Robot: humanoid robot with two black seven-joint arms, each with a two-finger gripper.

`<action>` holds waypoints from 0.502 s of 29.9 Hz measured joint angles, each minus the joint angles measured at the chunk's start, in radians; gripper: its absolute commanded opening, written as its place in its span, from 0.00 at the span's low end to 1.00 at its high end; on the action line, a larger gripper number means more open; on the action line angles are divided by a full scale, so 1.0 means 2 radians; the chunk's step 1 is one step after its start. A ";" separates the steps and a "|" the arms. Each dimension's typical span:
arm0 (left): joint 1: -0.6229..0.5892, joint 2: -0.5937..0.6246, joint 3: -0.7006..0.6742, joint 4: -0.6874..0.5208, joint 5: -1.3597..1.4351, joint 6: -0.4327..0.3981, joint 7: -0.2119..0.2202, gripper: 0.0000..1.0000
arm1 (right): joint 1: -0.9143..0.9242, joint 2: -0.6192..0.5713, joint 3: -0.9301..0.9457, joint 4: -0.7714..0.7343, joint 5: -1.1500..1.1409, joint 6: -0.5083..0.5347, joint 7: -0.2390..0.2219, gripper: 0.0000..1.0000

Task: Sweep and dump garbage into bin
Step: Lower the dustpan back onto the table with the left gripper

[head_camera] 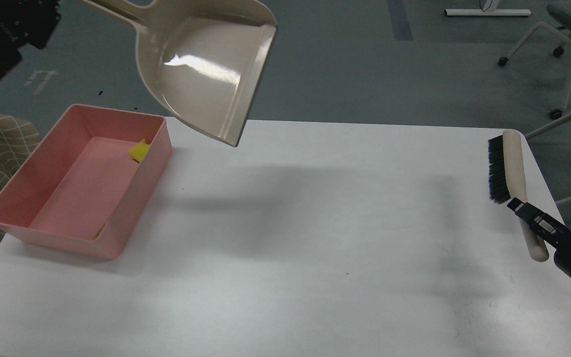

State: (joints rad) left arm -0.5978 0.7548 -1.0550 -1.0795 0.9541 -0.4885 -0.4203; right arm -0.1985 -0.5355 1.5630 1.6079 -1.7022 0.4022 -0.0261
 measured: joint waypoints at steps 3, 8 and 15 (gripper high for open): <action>0.001 -0.051 0.039 0.000 0.001 0.019 0.009 0.00 | -0.012 -0.002 0.000 0.010 0.000 0.001 0.000 0.12; 0.006 -0.104 0.118 0.000 0.000 0.085 0.009 0.00 | -0.025 -0.023 -0.001 0.011 0.000 0.002 0.000 0.12; 0.015 -0.152 0.200 0.017 -0.010 0.165 0.013 0.00 | -0.040 -0.038 -0.006 0.014 0.000 0.003 0.000 0.12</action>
State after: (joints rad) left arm -0.5681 0.4504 -0.6554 -1.0452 0.9349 -0.1581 -0.3937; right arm -0.2792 -0.6118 1.5507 1.6349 -1.7015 0.4079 -0.0262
